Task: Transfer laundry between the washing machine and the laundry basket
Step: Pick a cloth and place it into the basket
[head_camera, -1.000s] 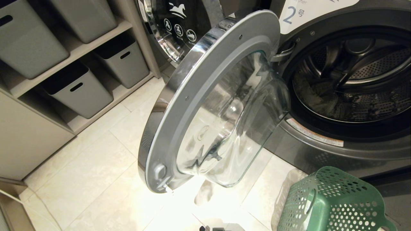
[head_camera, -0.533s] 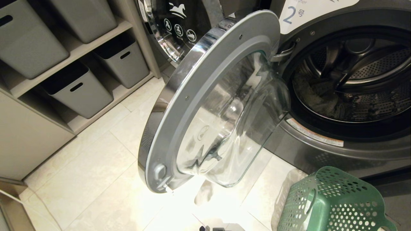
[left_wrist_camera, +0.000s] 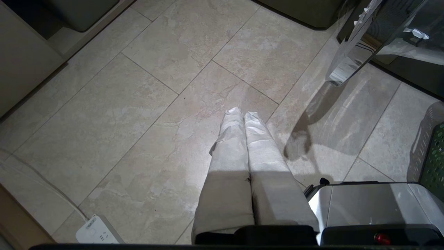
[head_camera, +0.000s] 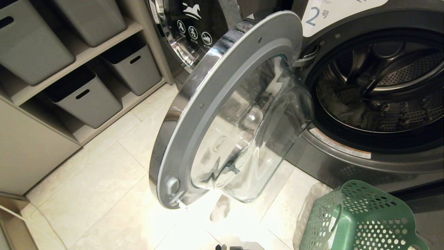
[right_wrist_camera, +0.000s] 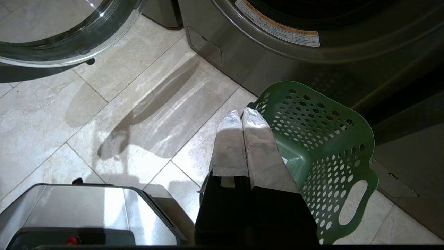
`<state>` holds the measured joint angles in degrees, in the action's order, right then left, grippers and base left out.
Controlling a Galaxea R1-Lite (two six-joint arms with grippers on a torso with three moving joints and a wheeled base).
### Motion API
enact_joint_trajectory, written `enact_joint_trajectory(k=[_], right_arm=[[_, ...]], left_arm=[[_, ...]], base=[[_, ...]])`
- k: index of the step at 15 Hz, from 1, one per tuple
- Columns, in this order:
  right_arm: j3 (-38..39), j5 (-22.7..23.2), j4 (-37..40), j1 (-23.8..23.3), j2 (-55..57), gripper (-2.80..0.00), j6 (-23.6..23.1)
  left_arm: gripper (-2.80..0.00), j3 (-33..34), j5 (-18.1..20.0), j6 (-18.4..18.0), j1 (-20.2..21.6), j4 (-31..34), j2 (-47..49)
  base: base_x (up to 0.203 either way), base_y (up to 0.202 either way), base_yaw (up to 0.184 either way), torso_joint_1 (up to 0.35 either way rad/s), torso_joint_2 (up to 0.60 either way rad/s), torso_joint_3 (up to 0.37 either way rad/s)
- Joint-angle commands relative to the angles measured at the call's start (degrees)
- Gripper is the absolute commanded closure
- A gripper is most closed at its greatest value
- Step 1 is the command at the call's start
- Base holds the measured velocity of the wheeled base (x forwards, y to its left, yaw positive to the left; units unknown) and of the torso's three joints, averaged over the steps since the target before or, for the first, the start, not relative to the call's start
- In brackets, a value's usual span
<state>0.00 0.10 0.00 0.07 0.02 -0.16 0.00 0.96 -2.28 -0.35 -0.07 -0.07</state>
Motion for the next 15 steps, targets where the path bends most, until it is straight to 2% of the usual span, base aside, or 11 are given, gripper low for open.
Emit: enact_joint_trajectory(k=[1,15], right_arm=[[0.0,0.0,0.0,0.0,0.1,0.0,0.0],[0.0,0.0,0.0,0.0,0.1,0.0,0.0]], left_arm=[[0.0,0.1,0.0,0.0,0.0,0.0,0.1],[0.0,0.1,0.1,-0.1,0.0,0.0,0.1]], base=[[0.0,0.0,0.0,0.0,0.0,0.0],[0.0,0.0,0.0,0.0,0.0,0.0]])
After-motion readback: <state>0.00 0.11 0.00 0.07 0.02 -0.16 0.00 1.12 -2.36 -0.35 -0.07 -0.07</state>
